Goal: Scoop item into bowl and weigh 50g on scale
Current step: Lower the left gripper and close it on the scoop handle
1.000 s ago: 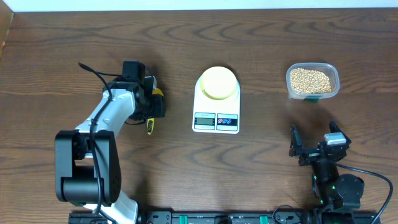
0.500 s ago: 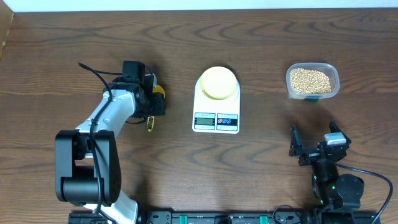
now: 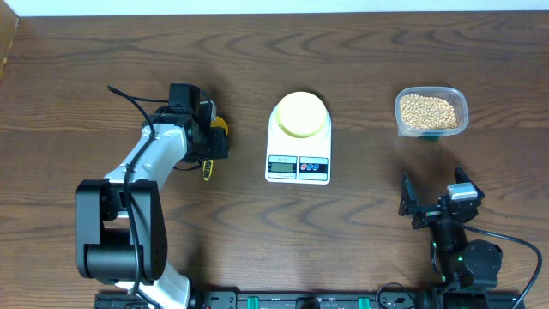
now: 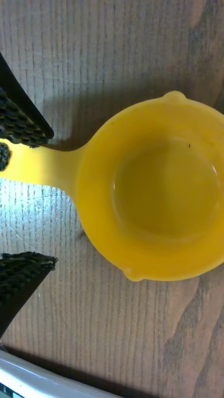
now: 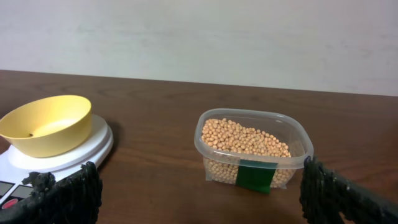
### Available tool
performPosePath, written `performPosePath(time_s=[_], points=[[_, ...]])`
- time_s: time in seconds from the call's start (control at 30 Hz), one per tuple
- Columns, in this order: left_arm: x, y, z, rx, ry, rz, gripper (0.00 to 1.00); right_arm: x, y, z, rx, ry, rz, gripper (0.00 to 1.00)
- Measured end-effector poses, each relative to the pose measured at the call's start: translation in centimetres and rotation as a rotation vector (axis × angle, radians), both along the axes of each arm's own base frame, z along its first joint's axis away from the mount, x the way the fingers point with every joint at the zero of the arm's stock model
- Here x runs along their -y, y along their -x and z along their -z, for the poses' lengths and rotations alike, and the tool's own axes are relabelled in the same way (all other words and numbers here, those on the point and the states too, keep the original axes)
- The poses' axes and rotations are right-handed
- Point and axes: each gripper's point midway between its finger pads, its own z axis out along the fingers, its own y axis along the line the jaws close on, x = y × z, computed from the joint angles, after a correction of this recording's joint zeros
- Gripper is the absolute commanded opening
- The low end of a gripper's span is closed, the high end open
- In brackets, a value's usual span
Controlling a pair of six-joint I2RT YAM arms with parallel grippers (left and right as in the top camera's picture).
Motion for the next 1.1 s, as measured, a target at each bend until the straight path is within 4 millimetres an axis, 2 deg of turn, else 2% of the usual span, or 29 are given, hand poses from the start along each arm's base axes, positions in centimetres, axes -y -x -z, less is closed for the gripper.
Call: performPosePath(time_s=[0.3,0.57,0.7,0.87,0.93,1.03,1.1], points=[[0.1,-1.1,-0.3,0.048,0.003,-0.001,0.68,0.0,0.0,0.0,0.0,0.0,0.0,0.99],[0.0,-0.9,-0.1,0.04,0.005,-0.011,0.68,0.0,0.0,0.0,0.0,0.0,0.0,0.99],[0.0,-0.1,0.5,0.01,0.013,-0.046,0.63,0.0,0.0,0.0,0.0,0.0,0.0,0.99],[0.0,1.3,1.6,-0.036,0.02,-0.086,0.62,0.0,0.0,0.0,0.0,0.0,0.0,0.99],[-0.1,1.3,1.7,-0.038,0.022,-0.096,0.6,0.0,0.0,0.0,0.0,0.0,0.0,0.99],[-0.1,1.3,1.6,-0.038,0.024,-0.102,0.52,0.0,0.0,0.0,0.0,0.0,0.0,0.99],[-0.1,1.3,1.7,-0.038,0.025,-0.105,0.52,0.0,0.0,0.0,0.0,0.0,0.0,0.99]])
